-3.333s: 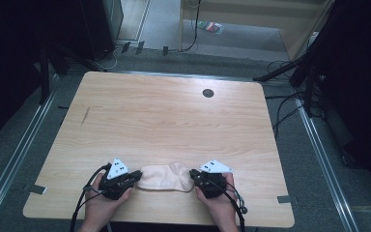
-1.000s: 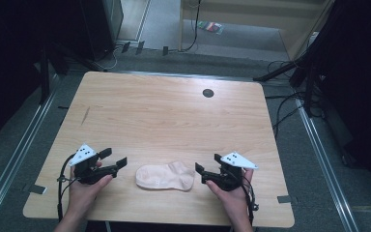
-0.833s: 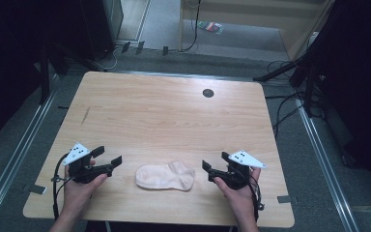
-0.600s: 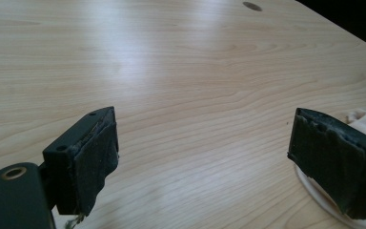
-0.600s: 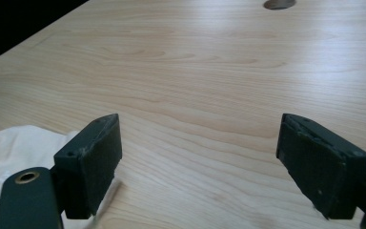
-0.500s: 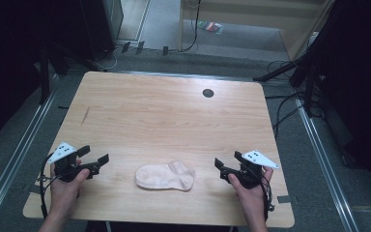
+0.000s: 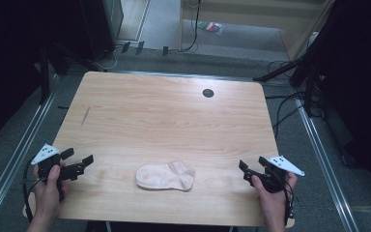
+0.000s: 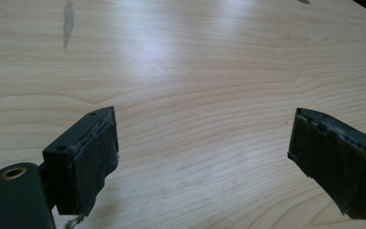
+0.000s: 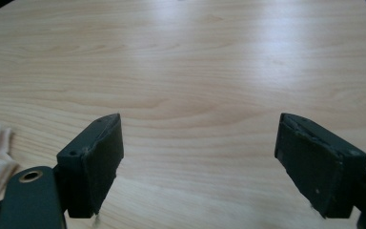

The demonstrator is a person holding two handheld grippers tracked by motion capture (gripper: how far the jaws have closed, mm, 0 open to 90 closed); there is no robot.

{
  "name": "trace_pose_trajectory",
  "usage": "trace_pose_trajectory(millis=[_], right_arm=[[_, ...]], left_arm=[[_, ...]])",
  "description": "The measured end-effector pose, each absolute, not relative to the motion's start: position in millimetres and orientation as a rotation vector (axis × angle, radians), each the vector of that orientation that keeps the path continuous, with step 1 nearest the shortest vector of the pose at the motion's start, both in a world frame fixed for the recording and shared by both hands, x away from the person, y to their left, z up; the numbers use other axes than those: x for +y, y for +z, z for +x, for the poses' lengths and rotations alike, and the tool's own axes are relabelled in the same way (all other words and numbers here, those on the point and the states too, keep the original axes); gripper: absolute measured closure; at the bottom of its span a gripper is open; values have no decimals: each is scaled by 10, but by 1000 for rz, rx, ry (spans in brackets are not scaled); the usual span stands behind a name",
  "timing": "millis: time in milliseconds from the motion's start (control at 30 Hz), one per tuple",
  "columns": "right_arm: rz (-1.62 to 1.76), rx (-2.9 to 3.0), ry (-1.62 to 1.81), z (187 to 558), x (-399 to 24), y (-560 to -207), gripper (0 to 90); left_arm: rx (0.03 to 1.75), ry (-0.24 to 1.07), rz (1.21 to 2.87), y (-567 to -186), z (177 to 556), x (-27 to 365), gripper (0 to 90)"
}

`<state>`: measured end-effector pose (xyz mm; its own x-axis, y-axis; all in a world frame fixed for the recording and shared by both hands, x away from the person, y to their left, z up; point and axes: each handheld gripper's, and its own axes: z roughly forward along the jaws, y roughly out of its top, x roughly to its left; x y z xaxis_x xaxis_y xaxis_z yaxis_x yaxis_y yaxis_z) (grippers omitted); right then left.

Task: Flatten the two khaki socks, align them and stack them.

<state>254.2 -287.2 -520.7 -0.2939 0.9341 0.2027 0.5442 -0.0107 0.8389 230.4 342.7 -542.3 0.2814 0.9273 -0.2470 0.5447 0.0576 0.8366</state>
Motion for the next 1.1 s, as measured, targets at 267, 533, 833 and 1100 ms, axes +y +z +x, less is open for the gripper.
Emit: trace_pose_trajectory(millis=[267, 533, 833, 1100], right_arm=[[1597, 1840, 1177, 2470, -3168, -5328, 176], [1616, 1835, 1155, 2350, -3383, -5433, 175], [1583, 1823, 1229, 2230, -3466, -5483, 178], [1606, 1834, 1215, 2261, -3454, -5489, 179]], left_arm=[[1408, 539, 1634, -5467, 2211, 3573, 100], [1417, 545, 1629, -5497, 2111, 3668, 100], [1407, 568, 1635, -5529, 2108, 3637, 101], [1417, 551, 1639, -5532, 2130, 3644, 102]])
